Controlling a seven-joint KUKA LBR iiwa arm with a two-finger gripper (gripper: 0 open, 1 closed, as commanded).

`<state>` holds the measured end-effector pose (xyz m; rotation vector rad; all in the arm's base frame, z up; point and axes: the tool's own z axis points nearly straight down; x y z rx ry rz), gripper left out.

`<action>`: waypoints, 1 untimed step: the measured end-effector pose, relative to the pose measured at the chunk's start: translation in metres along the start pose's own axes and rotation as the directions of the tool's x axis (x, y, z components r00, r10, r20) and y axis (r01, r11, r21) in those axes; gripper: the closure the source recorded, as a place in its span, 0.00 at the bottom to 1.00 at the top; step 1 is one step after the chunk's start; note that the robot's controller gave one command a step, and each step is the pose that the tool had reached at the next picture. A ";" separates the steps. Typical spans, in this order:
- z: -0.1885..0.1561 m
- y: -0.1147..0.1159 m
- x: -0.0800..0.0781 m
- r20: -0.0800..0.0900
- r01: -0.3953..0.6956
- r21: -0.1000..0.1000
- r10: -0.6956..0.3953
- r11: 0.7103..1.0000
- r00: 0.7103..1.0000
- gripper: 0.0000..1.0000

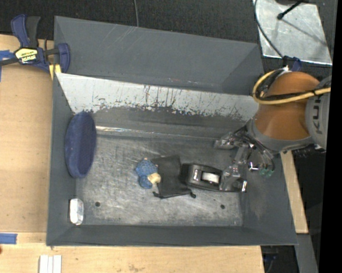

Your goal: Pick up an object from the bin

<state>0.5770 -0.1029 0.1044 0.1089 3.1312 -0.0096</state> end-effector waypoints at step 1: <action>0.031 0.034 0.016 -0.010 -0.144 0.000 0.144 0.990 0.990 0.00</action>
Offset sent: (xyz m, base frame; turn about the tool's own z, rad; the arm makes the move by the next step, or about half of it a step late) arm -0.0145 0.0384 -0.0344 0.1438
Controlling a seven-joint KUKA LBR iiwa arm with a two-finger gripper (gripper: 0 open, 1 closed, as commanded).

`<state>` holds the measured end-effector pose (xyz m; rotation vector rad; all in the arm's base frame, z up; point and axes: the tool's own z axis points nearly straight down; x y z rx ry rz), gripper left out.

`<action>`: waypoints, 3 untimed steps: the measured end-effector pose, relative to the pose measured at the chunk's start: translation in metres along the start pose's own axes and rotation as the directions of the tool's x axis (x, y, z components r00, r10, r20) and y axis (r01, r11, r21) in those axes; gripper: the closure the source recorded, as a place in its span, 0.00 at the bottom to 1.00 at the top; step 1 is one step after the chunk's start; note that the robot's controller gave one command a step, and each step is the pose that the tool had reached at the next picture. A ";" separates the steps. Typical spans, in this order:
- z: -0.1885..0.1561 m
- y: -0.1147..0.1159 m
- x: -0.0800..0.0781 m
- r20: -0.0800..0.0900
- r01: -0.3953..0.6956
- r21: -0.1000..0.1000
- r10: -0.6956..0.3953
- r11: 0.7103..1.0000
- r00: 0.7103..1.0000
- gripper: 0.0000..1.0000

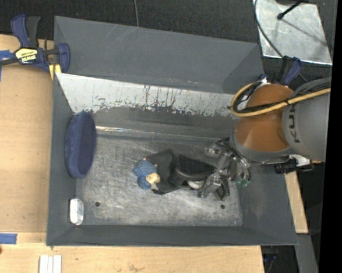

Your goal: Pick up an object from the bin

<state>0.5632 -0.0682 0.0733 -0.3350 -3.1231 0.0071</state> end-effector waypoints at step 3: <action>-0.116 -0.006 0.021 0.004 -0.122 -0.005 0.122 0.992 0.992 1.00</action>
Offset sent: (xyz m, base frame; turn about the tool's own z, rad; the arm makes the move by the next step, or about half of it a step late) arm -0.0284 0.0027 -0.0033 0.1251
